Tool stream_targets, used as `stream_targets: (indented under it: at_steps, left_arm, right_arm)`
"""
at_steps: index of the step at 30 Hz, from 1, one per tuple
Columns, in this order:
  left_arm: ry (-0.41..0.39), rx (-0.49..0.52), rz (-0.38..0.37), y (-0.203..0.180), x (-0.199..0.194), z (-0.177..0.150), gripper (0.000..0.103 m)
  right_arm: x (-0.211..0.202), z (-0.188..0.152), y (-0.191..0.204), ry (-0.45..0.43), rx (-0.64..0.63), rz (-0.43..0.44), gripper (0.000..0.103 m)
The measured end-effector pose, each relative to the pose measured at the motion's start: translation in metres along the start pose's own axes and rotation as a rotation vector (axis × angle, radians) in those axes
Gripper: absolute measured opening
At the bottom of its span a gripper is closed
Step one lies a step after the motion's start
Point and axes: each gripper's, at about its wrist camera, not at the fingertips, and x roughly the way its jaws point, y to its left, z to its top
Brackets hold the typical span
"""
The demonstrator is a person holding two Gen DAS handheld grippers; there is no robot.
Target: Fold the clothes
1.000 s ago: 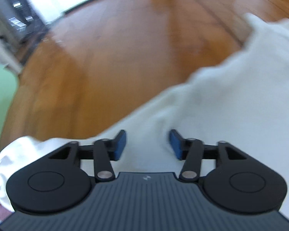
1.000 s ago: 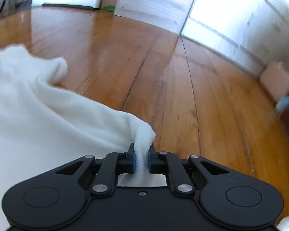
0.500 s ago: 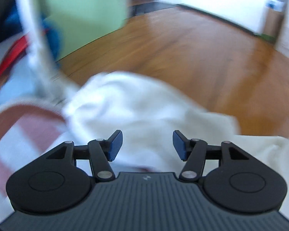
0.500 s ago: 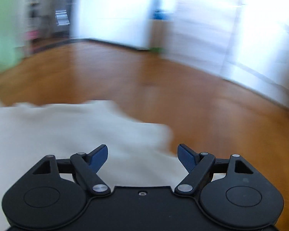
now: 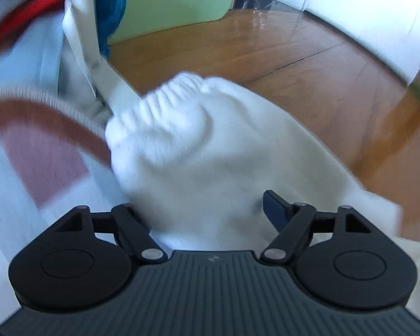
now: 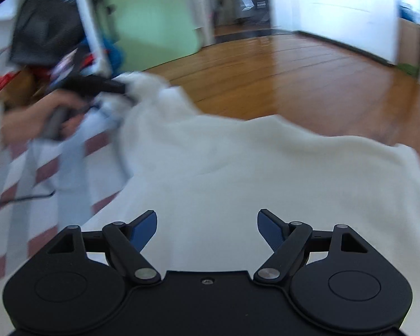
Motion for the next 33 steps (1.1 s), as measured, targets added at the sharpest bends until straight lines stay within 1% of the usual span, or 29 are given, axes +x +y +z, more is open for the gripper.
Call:
stream_targets:
  at_steps: [1, 2, 3, 4, 5, 6, 7, 9, 11, 14, 15, 17, 19, 20, 22, 25, 26, 28, 30, 31, 33]
  left_arm:
    - [0.007, 0.011, 0.05, -0.003, 0.002, 0.002, 0.054]
    - [0.018, 0.01, 0.092, -0.002, 0.002, 0.007, 0.036]
    - [0.03, -0.015, 0.093, 0.003, 0.001, 0.01, 0.035]
    - [0.018, -0.005, 0.079, 0.005, -0.006, 0.007, 0.031]
    - [0.005, 0.006, 0.064, 0.007, -0.013, 0.005, 0.02]
    - [-0.008, 0.016, 0.05, 0.008, -0.02, 0.002, 0.014]
    - [-0.021, 0.027, 0.036, 0.01, -0.027, -0.001, 0.005]
    - [-0.135, 0.152, 0.067, -0.003, -0.052, -0.008, 0.004]
    - [-0.225, 0.222, 0.069, -0.011, -0.069, -0.004, 0.004]
    - [-0.233, 0.236, 0.071, -0.018, -0.074, 0.019, 0.004]
    - [-0.248, 0.244, 0.085, -0.016, -0.078, 0.023, 0.004]
    - [-0.277, 0.259, 0.114, -0.012, -0.085, 0.032, 0.004]
    - [-0.307, 0.275, 0.142, -0.008, -0.093, 0.04, 0.004]
    - [-0.31, 0.272, 0.144, -0.009, -0.095, 0.035, 0.004]
    - [-0.32, 0.266, 0.138, -0.015, -0.098, 0.029, 0.004]
    - [-0.384, 0.224, 0.022, -0.027, -0.115, 0.022, 0.004]
    - [-0.407, 0.211, -0.036, -0.034, -0.127, 0.019, 0.004]
    - [-0.441, 0.208, -0.133, -0.06, -0.158, 0.008, 0.004]
    - [-0.465, 0.216, -0.221, -0.087, -0.186, -0.006, 0.004]
    - [-0.466, 0.219, -0.286, -0.102, -0.203, -0.016, 0.004]
    - [-0.447, 0.239, -0.455, -0.132, -0.233, -0.042, 0.004]
  right_arm:
    - [0.003, 0.0, 0.005, 0.01, -0.025, 0.008, 0.083]
    - [0.005, 0.0, 0.009, 0.016, -0.051, 0.013, 0.083]
    - [0.007, 0.0, 0.016, 0.016, -0.07, 0.024, 0.083]
    - [0.008, 0.002, 0.022, 0.009, -0.077, 0.038, 0.083]
    - [0.01, 0.005, 0.026, -0.001, -0.077, 0.053, 0.083]
    - [0.011, 0.007, 0.03, -0.011, -0.077, 0.068, 0.083]
    - [0.011, 0.008, 0.035, -0.025, -0.074, 0.083, 0.083]
    - [0.013, 0.009, 0.041, -0.046, -0.063, 0.106, 0.083]
    - [0.021, 0.008, 0.045, -0.041, -0.051, 0.121, 0.083]
    - [0.033, 0.006, 0.051, -0.033, -0.032, 0.145, 0.083]
    - [0.037, 0.005, 0.054, -0.031, -0.026, 0.153, 0.083]
    - [0.048, 0.001, 0.054, 0.015, -0.001, 0.146, 0.083]
    - [0.053, -0.008, 0.055, 0.022, 0.011, 0.145, 0.084]
    - [0.054, -0.013, 0.055, 0.018, 0.015, 0.146, 0.087]
    - [0.048, -0.016, 0.054, 0.026, 0.024, 0.137, 0.087]
    - [0.035, -0.016, 0.053, 0.044, 0.038, 0.12, 0.086]
    - [0.026, -0.018, 0.046, 0.035, 0.072, 0.116, 0.086]
    - [0.0, -0.022, 0.023, -0.01, 0.186, 0.109, 0.086]
    - [-0.026, -0.03, -0.005, -0.051, 0.308, 0.081, 0.086]
    - [-0.04, -0.037, -0.022, -0.068, 0.377, 0.063, 0.086]
    - [-0.066, -0.053, -0.058, -0.099, 0.529, 0.035, 0.086]
